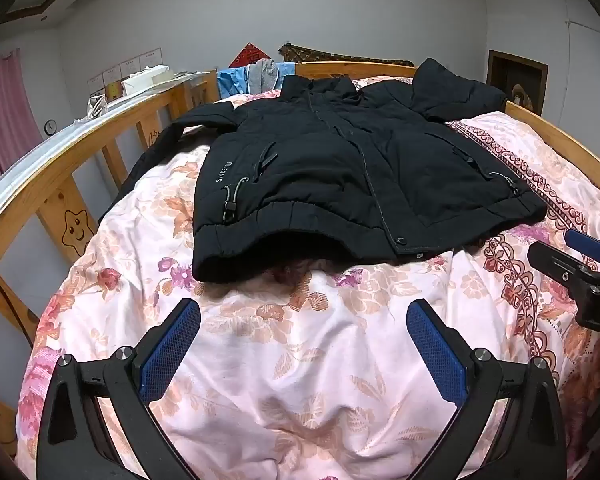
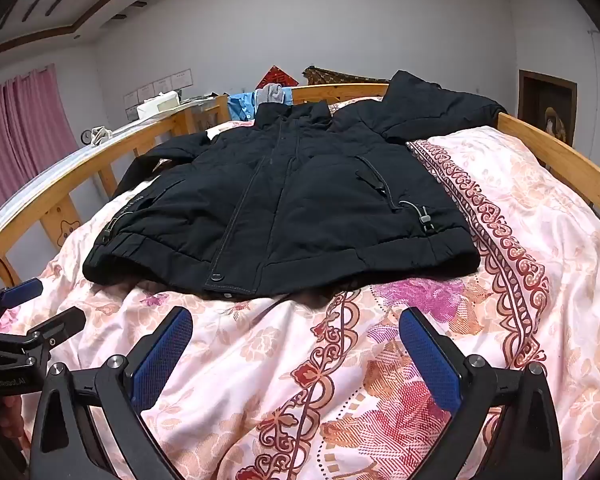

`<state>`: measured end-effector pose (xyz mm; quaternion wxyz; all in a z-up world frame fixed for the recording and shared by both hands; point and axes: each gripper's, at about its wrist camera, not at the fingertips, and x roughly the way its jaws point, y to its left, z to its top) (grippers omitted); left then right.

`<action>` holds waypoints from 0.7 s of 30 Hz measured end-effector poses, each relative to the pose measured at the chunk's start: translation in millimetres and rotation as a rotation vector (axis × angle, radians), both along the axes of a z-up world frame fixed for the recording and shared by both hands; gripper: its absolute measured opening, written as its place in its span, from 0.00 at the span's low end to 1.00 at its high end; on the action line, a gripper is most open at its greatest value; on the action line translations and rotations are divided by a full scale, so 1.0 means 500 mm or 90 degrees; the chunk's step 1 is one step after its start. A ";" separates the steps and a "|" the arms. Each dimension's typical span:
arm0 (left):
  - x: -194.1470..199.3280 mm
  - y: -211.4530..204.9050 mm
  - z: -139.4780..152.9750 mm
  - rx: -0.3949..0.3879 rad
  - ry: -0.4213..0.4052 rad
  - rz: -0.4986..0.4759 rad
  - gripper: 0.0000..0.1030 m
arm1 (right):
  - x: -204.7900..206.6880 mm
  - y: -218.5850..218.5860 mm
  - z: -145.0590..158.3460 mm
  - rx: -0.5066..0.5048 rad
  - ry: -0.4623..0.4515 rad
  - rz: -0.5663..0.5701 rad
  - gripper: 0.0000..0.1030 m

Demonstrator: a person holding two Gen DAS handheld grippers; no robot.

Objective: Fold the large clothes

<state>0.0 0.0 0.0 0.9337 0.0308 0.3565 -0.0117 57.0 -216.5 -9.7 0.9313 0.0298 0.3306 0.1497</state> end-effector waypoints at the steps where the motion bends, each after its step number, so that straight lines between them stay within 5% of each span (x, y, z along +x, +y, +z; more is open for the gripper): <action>1: 0.000 0.000 0.000 0.000 0.000 0.000 0.98 | 0.000 0.000 0.000 0.001 -0.001 0.000 1.00; 21: 0.000 0.000 0.000 0.000 0.000 0.000 0.98 | -0.001 -0.004 0.000 0.004 -0.001 -0.001 1.00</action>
